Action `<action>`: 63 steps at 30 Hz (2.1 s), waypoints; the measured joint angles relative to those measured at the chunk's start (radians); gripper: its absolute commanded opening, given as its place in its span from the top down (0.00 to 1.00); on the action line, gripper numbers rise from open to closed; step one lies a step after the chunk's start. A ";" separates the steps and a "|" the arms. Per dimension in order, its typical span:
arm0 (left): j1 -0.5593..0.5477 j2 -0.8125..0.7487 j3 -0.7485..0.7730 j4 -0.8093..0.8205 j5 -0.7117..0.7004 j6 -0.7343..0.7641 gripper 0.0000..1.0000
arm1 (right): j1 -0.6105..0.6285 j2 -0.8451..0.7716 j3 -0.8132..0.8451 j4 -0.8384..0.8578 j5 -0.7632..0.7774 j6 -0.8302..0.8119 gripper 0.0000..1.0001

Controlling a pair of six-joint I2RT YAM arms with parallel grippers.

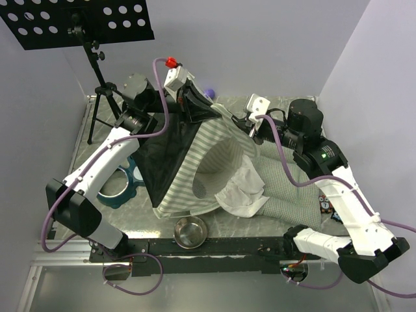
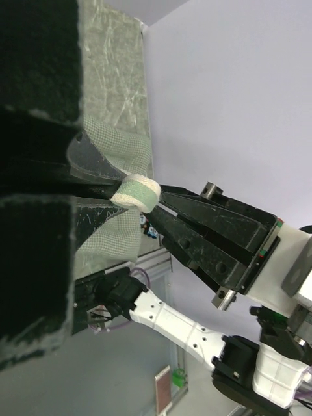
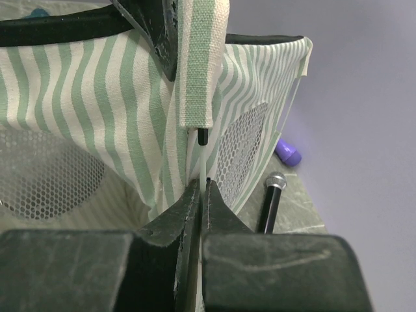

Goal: Set up the pet tent

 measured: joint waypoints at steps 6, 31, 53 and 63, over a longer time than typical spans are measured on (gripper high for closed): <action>-0.018 -0.021 -0.019 -0.085 -0.016 0.114 0.99 | 0.002 0.001 0.002 -0.021 0.008 0.003 1.00; -0.095 -0.033 -0.016 -0.362 -0.114 0.437 0.99 | 0.011 -0.008 0.002 -0.057 -0.006 0.003 1.00; 0.024 -0.009 0.019 -0.197 -0.086 0.207 0.99 | -0.251 -0.106 -0.095 -0.103 -0.124 0.131 0.11; 0.068 0.032 0.072 -0.017 -0.105 0.078 0.99 | -0.416 -0.192 -0.393 -0.130 -0.350 0.276 0.05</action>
